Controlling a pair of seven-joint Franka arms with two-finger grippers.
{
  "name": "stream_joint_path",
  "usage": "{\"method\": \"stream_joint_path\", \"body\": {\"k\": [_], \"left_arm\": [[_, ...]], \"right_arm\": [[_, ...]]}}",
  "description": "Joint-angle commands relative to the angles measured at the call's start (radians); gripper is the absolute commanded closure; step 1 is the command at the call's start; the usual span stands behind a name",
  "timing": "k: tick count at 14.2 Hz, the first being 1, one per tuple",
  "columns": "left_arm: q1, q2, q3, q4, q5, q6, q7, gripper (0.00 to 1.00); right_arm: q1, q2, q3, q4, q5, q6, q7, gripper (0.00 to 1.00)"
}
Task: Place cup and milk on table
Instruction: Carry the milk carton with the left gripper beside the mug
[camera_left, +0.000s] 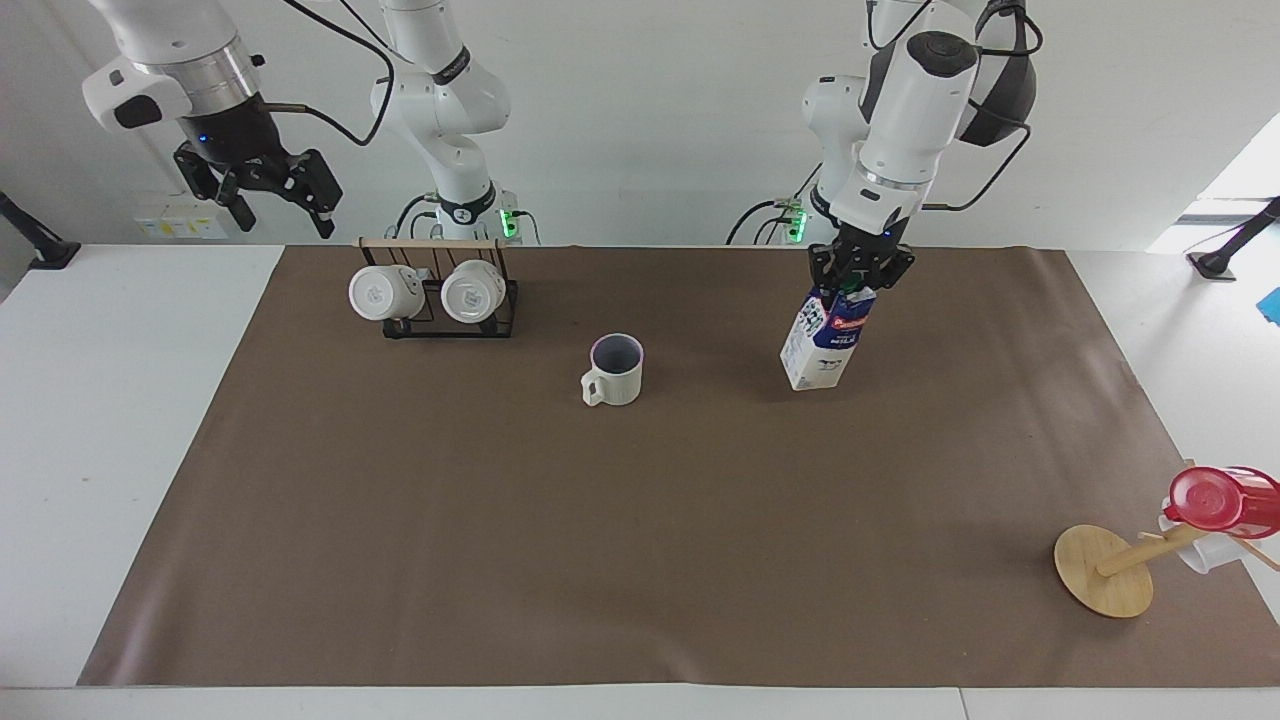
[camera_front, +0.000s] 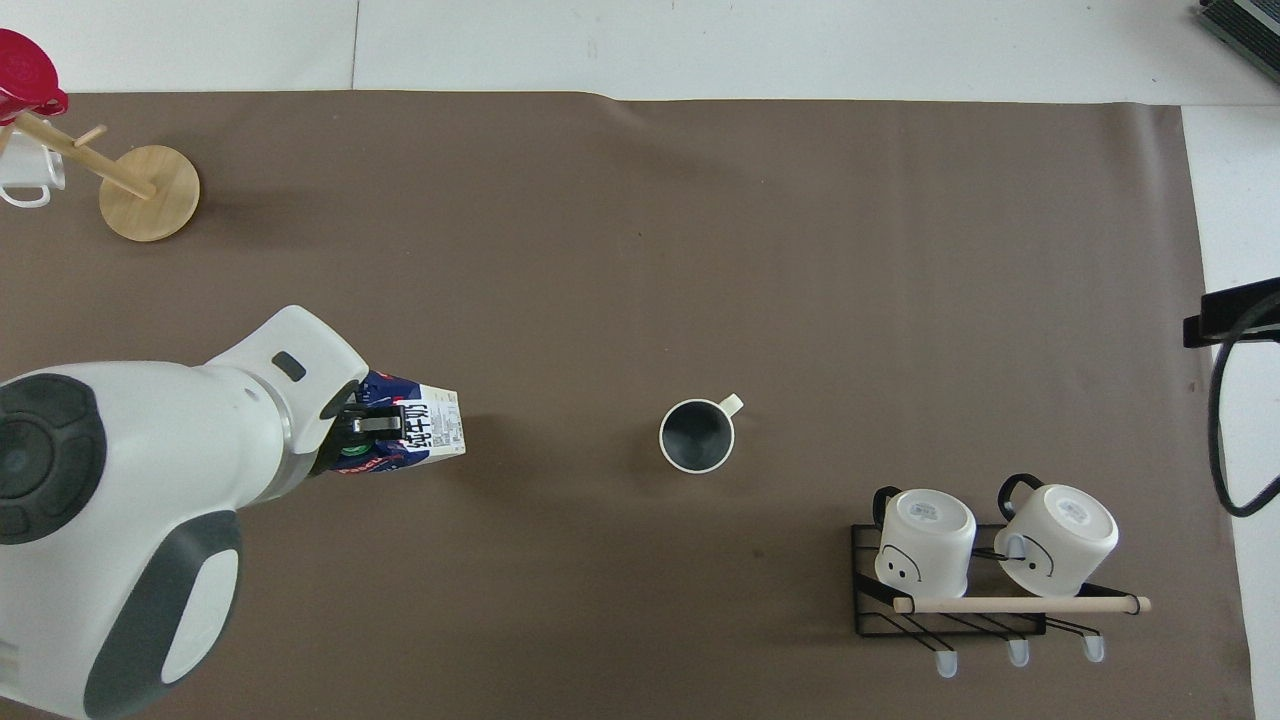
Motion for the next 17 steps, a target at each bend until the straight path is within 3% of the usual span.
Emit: {"method": "stream_joint_path", "body": {"k": [1, 9, 17], "left_arm": [[-0.129, 0.084, 0.015, 0.066, -0.005, 0.020, -0.177, 0.55], [-0.209, 0.218, 0.015, 0.118, 0.030, 0.129, -0.209, 0.55], [-0.211, 0.224, 0.014, 0.121, 0.030, 0.114, -0.209, 0.52]], "right_arm": [[0.003, -0.053, 0.001, -0.094, 0.005, 0.046, -0.030, 0.00], [0.004, -0.064, 0.001, -0.129, 0.007, 0.058, -0.023, 0.00], [-0.003, -0.058, 0.001, -0.122, 0.013, 0.052, -0.026, 0.00]]}}
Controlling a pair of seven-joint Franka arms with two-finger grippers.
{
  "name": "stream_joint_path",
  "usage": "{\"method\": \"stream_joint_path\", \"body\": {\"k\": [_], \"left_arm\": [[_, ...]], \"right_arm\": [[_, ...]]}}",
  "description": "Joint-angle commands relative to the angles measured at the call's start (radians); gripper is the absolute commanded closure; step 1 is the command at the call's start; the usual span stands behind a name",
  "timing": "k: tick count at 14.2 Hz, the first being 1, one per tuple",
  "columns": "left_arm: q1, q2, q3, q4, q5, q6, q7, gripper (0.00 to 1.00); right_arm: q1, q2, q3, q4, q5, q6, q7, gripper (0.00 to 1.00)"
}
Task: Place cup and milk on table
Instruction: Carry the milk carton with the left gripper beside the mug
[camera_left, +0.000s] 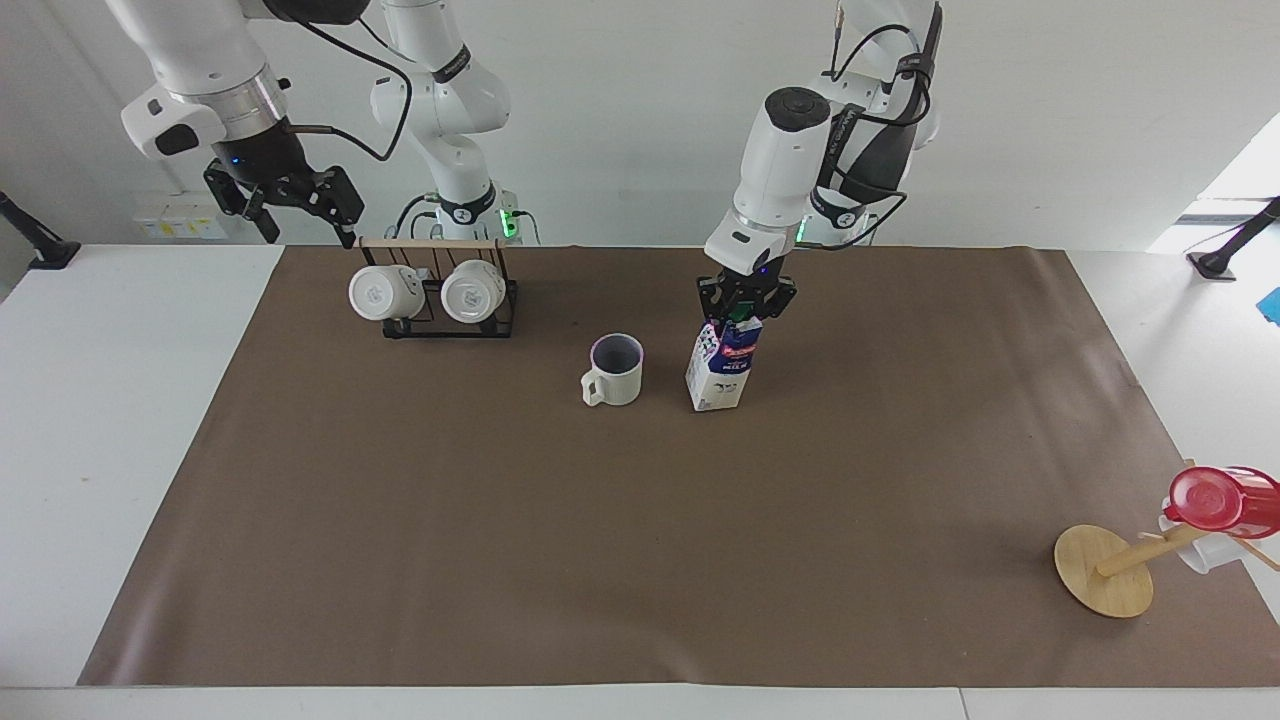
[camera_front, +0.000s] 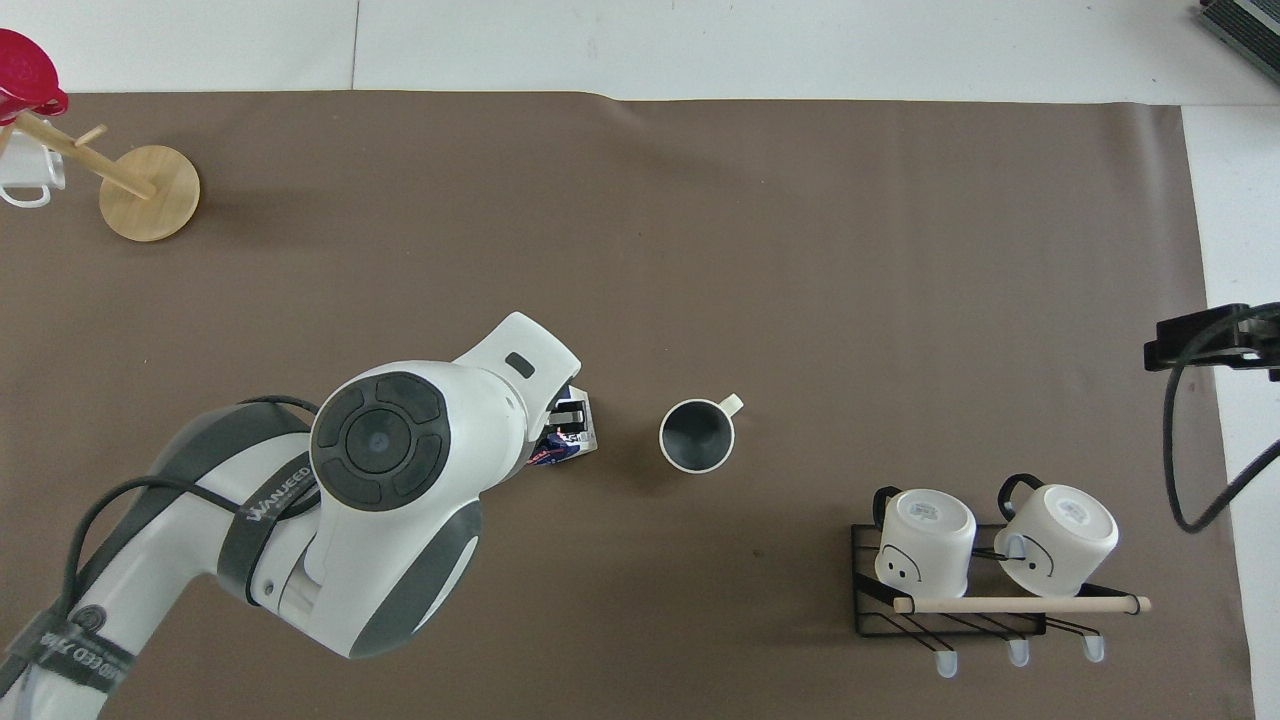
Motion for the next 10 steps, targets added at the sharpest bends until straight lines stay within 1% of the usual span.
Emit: {"method": "stream_joint_path", "body": {"k": [1, 2, 3, 4, 7, 8, 10], "left_arm": [[-0.023, 0.008, 0.016, 0.018, 0.019, -0.014, -0.009, 0.49], [-0.024, 0.008, 0.016, 0.018, 0.019, -0.014, -0.009, 0.44], [-0.030, 0.008, 0.016, 0.016, 0.019, -0.014, -0.009, 0.29], [-0.032, 0.008, 0.016, 0.016, 0.019, -0.016, -0.009, 0.20], [-0.033, 0.008, 0.016, 0.016, 0.019, -0.020, -0.009, 0.00], [-0.036, 0.008, 0.016, 0.016, 0.019, -0.022, -0.009, 0.00], [-0.038, 0.008, 0.016, 0.021, 0.019, -0.028, -0.008, 0.00]], "right_arm": [[-0.011, -0.020, 0.002, -0.027, 0.013, 0.024, -0.035, 0.00], [-0.010, -0.022, 0.002, -0.027, 0.005, 0.026, -0.029, 0.00], [-0.002, -0.019, 0.000, -0.027, -0.011, 0.033, -0.026, 0.00], [-0.005, -0.017, 0.000, -0.026, -0.021, 0.053, -0.029, 0.00], [-0.013, -0.013, 0.000, -0.015, -0.001, 0.041, -0.027, 0.00], [-0.011, -0.008, 0.002, 0.000, 0.004, 0.018, -0.026, 0.00], [-0.011, -0.003, 0.000, 0.002, 0.019, 0.012, -0.024, 0.00]]}}
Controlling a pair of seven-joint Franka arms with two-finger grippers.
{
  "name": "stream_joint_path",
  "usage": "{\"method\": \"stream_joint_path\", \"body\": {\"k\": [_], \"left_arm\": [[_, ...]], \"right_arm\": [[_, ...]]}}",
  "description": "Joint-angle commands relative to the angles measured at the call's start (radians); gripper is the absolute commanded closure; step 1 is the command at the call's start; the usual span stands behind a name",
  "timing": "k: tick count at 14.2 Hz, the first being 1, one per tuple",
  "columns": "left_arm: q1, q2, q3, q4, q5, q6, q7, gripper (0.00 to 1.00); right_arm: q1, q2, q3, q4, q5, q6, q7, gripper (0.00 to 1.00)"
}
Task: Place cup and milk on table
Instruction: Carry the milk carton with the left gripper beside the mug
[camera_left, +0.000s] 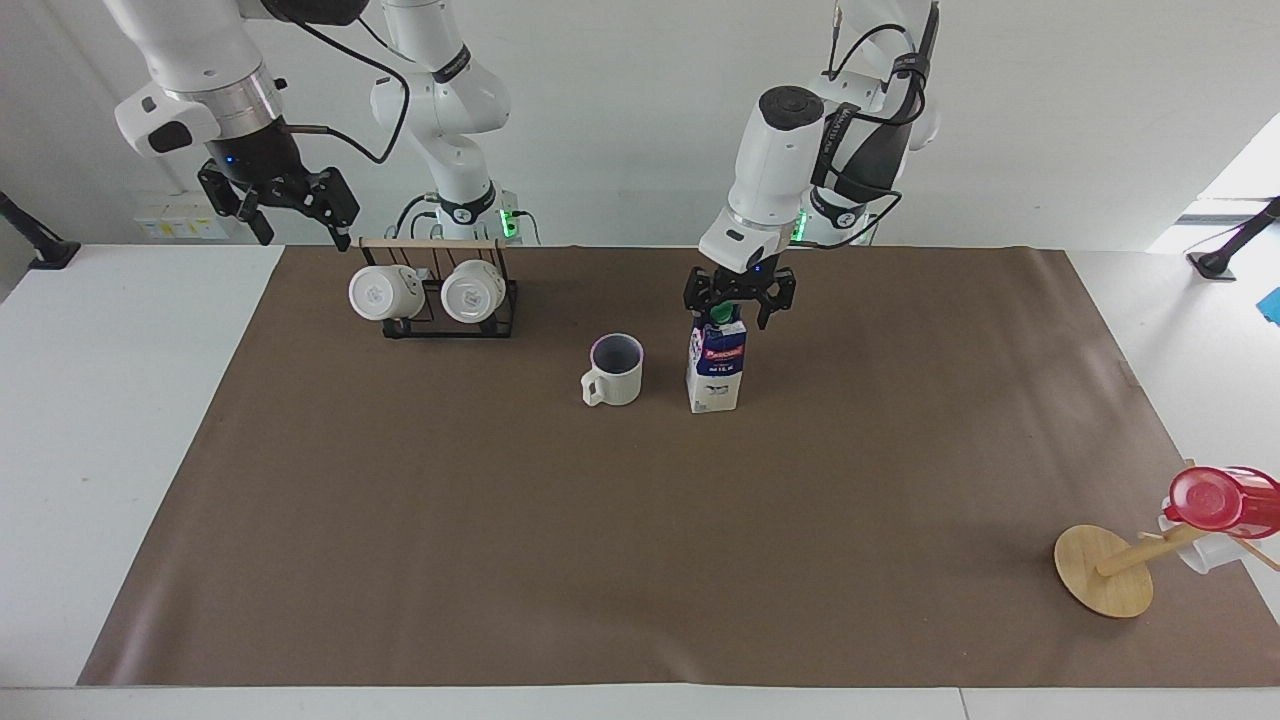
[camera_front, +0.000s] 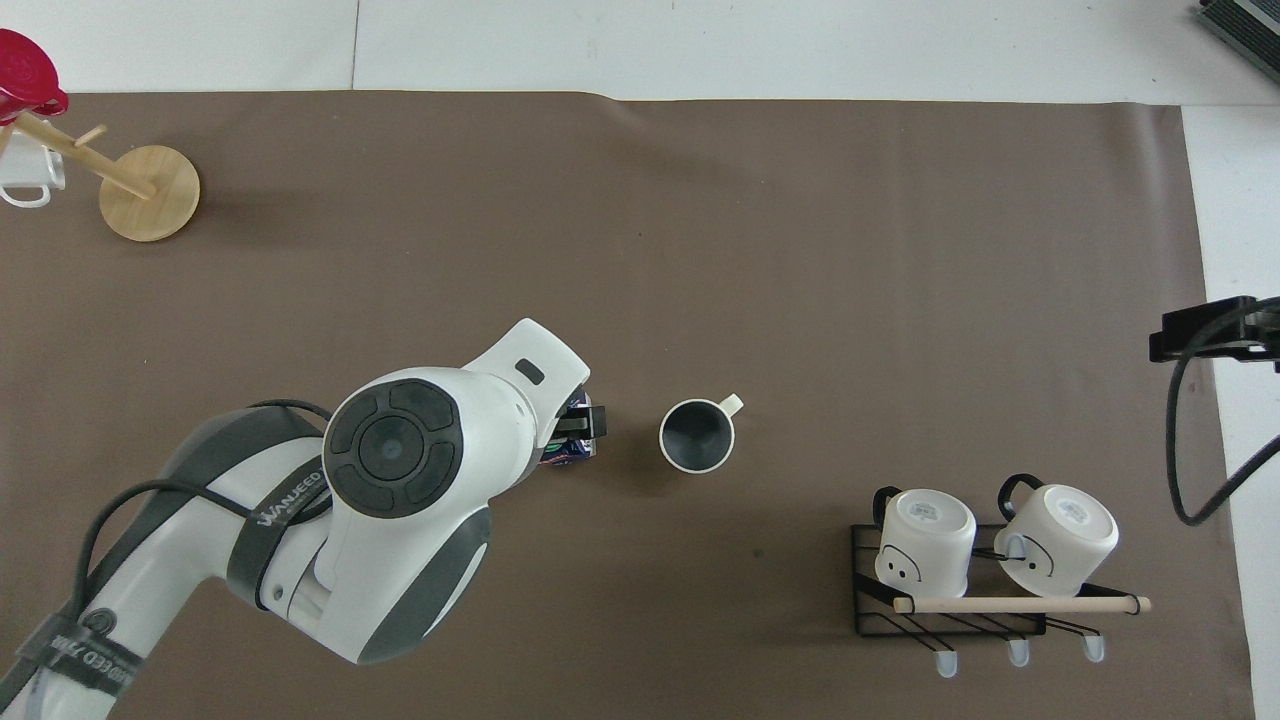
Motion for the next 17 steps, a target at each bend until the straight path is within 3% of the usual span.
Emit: {"method": "stream_joint_path", "body": {"k": [1, 7, 11, 17], "left_arm": [[-0.025, 0.008, 0.017, 0.025, 0.019, -0.035, -0.008, 0.00], [-0.017, 0.006, 0.017, 0.203, 0.010, -0.262, -0.009, 0.00], [0.001, -0.037, 0.032, 0.246, 0.019, -0.375, -0.008, 0.00], [0.215, -0.100, 0.037, 0.291, 0.009, -0.484, 0.099, 0.00]], "right_arm": [[-0.011, -0.005, 0.002, 0.000, 0.022, -0.009, -0.024, 0.00], [-0.011, -0.008, 0.002, -0.001, 0.020, -0.010, -0.026, 0.00], [-0.009, -0.008, 0.002, -0.001, 0.020, -0.010, -0.026, 0.00], [-0.011, -0.008, 0.002, -0.001, 0.020, -0.010, -0.026, 0.00]]}}
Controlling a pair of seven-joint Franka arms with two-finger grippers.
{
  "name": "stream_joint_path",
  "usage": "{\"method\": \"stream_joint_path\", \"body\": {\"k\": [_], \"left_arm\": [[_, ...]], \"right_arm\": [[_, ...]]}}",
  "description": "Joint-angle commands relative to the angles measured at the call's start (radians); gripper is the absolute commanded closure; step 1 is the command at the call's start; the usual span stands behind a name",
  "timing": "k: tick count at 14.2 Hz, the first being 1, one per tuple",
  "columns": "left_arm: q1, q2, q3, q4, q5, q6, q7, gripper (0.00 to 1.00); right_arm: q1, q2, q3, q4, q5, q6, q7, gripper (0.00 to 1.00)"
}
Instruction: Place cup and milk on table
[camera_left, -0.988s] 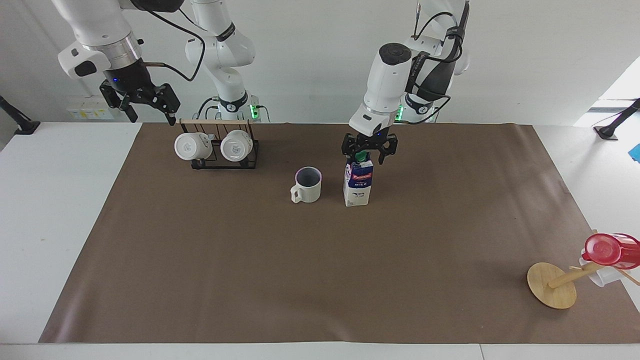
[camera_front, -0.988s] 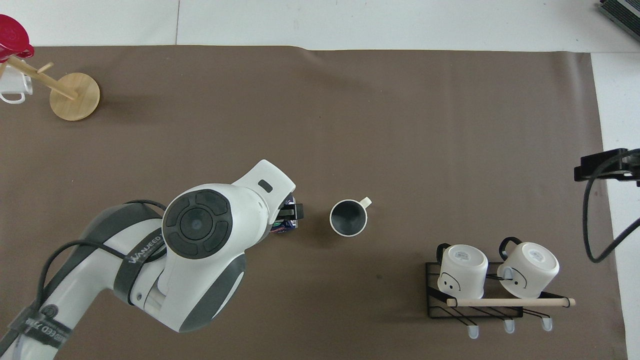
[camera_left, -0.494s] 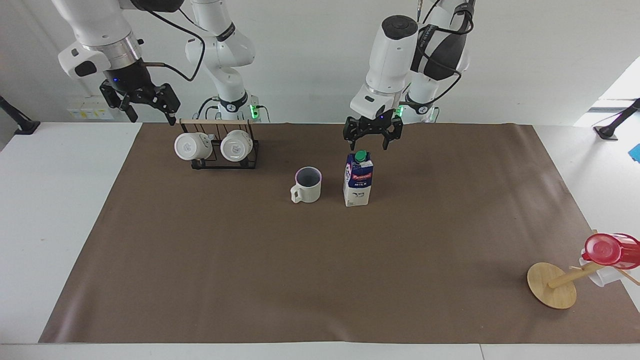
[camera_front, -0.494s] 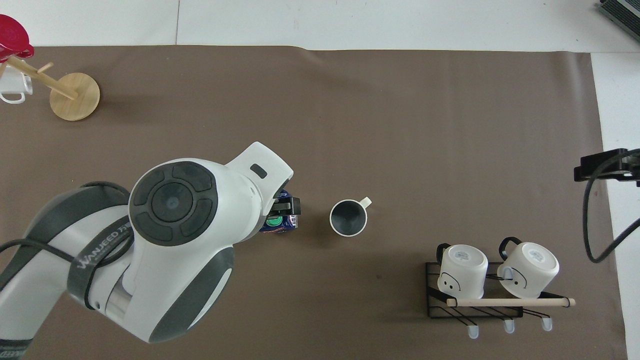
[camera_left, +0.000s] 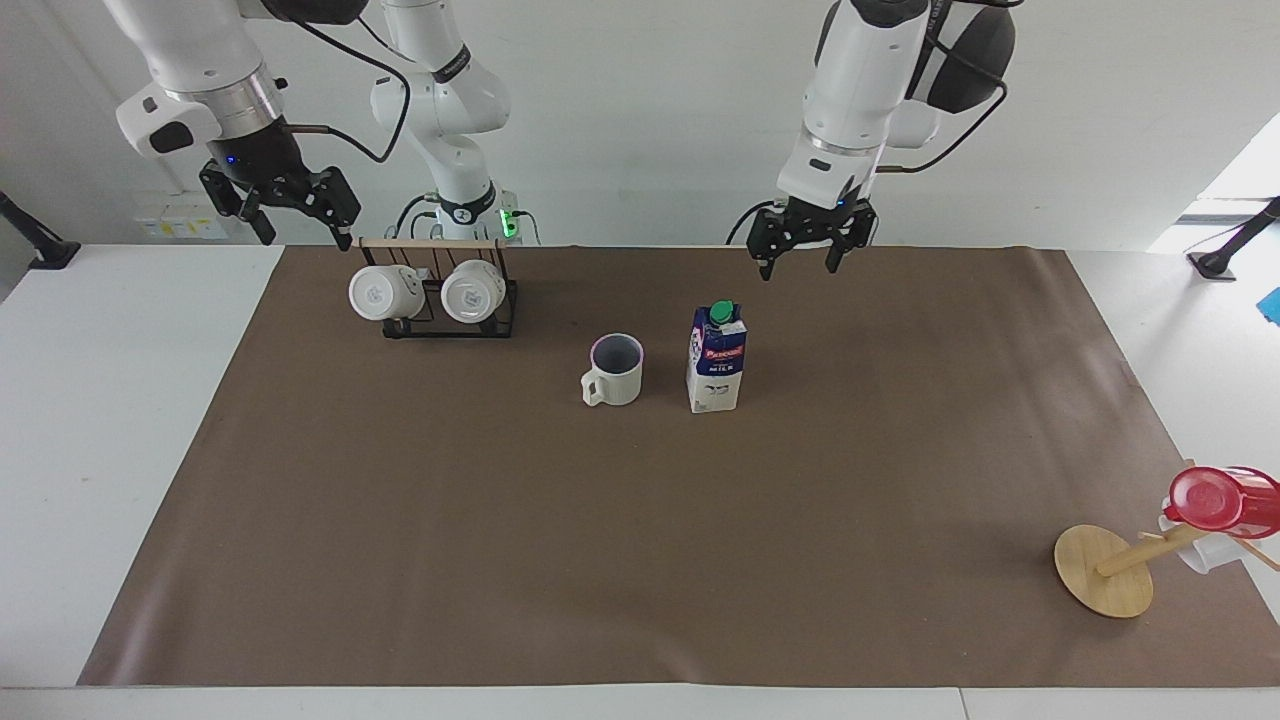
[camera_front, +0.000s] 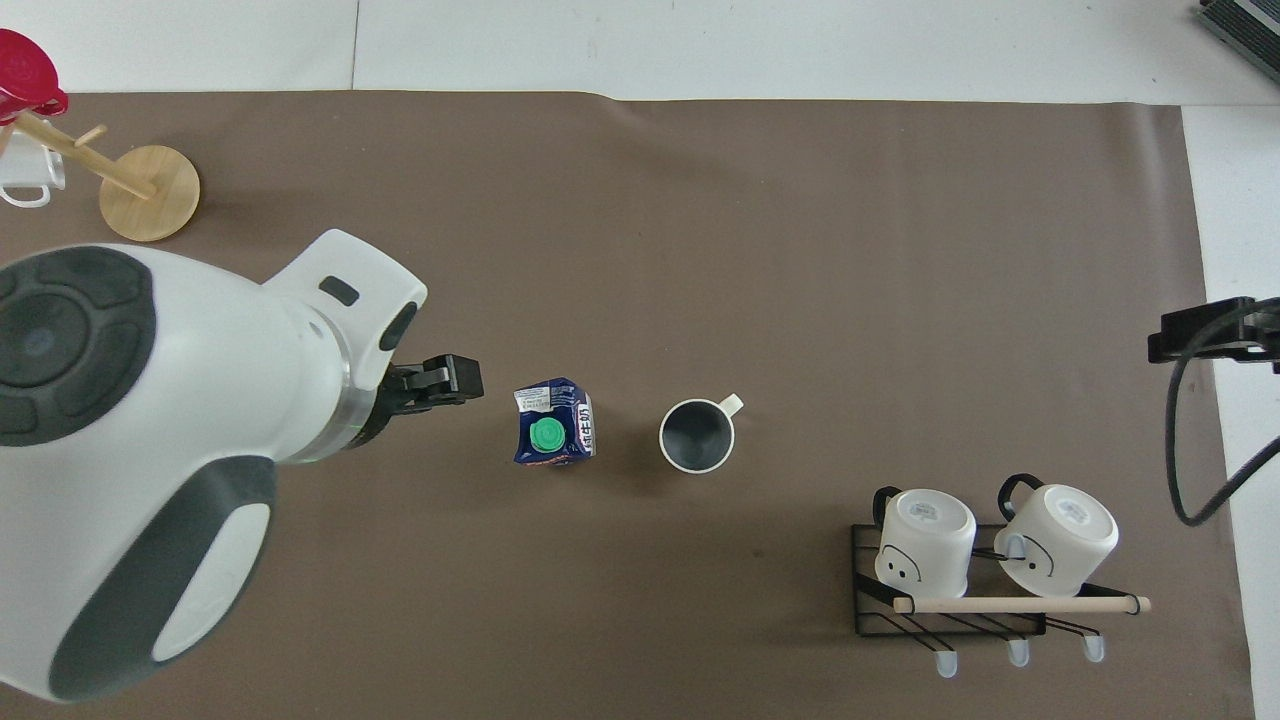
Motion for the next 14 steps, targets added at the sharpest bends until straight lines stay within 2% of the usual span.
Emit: {"method": "stream_joint_path", "body": {"k": [1, 7, 10, 14], "left_arm": [[0.106, -0.010, -0.003, 0.065, 0.004, -0.089, 0.152, 0.00], [0.294, 0.004, 0.003, 0.144, 0.004, -0.152, 0.403, 0.00], [0.322, 0.021, 0.006, 0.180, 0.007, -0.168, 0.462, 0.00], [0.342, 0.019, 0.013, 0.181, 0.011, -0.174, 0.468, 0.00]], "right_arm": [[-0.011, -0.008, 0.002, -0.001, 0.018, -0.009, -0.026, 0.00], [-0.009, -0.008, 0.002, -0.001, 0.018, -0.009, -0.026, 0.00], [-0.008, -0.008, 0.002, 0.000, 0.021, -0.012, -0.032, 0.00], [-0.008, -0.006, 0.000, 0.006, 0.035, -0.046, -0.021, 0.00]]}}
